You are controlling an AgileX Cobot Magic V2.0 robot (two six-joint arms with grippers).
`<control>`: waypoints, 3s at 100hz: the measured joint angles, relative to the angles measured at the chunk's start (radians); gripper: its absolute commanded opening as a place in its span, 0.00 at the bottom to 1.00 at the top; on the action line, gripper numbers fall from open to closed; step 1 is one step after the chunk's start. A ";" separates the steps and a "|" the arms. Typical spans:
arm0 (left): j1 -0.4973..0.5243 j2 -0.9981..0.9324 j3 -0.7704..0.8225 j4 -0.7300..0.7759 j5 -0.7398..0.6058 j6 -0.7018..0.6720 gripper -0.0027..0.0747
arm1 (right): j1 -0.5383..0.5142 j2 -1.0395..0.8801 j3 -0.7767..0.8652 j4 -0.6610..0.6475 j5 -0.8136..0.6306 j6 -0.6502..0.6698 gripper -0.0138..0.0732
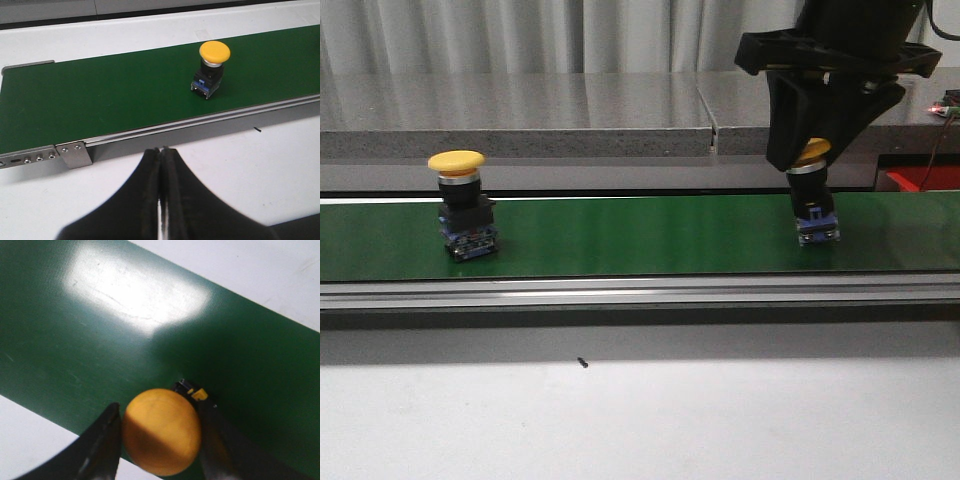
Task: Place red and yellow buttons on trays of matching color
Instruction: 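Lower the right gripper onto the first yellow button at the belt's end, then carry the yellow button into the yellow tray and open the right gripper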
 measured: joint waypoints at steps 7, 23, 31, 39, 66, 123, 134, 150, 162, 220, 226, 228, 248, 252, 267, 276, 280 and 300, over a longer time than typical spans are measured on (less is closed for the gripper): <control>0.000 0.000 0.000 0.000 0.000 0.000 0.01 | -0.002 -0.022 0.000 0.000 0.000 0.000 0.26; 0.000 0.000 0.000 0.000 0.000 0.000 0.01 | -0.034 -0.121 0.000 0.002 0.024 0.008 0.26; 0.000 0.000 0.000 0.000 0.000 0.000 0.01 | -0.066 -0.185 0.004 0.002 0.038 0.021 0.26; 0.000 0.000 0.000 0.000 0.000 0.000 0.01 | -0.098 -0.244 0.030 0.002 0.042 0.023 0.26; 0.000 0.000 0.000 0.000 0.000 0.000 0.01 | -0.239 -0.410 0.167 0.005 0.055 0.030 0.26; 0.000 0.000 0.000 -0.002 0.002 0.000 0.01 | -0.476 -0.612 0.478 0.010 -0.011 0.078 0.26; 0.000 0.000 0.000 -0.002 0.002 0.000 0.01 | -0.547 -0.616 0.536 0.010 -0.043 0.079 0.26; 0.000 0.000 0.000 -0.002 0.002 0.000 0.01 | -0.644 -0.616 0.624 0.025 -0.131 0.083 0.26; 0.000 0.000 0.000 -0.002 0.002 0.000 0.01 | -0.710 -0.616 0.700 0.061 -0.230 0.088 0.26; 0.000 0.000 0.000 -0.002 0.002 0.000 0.01 | -0.821 -0.553 0.908 0.178 -0.538 0.091 0.26; 0.000 0.000 0.000 -0.002 0.002 0.000 0.01 | -0.821 -0.523 0.908 0.185 -0.546 0.091 0.26; 0.000 0.000 0.000 -0.002 0.002 0.000 0.01 | -0.821 -0.512 0.908 0.184 -0.546 0.091 0.26; 0.000 0.000 0.000 -0.002 0.002 0.000 0.01 | -0.821 -0.471 0.908 0.209 -0.579 0.091 0.47; 0.000 0.000 0.000 -0.002 0.002 0.000 0.01 | -0.821 -0.469 0.908 0.209 -0.579 0.091 0.60; 0.000 0.000 0.000 -0.002 0.002 0.000 0.01 | -0.821 -0.468 0.908 0.210 -0.563 0.091 0.88; 0.000 0.000 0.000 -0.002 0.002 0.000 0.01 | -0.821 -0.490 0.902 0.210 -0.539 0.091 0.88; 0.000 0.000 0.000 -0.002 0.002 0.000 0.01 | -0.821 -0.505 0.896 0.208 -0.522 0.091 0.88; 0.000 0.000 0.000 -0.002 0.002 0.000 0.01 | -0.821 -0.578 0.834 0.148 -0.397 0.091 0.88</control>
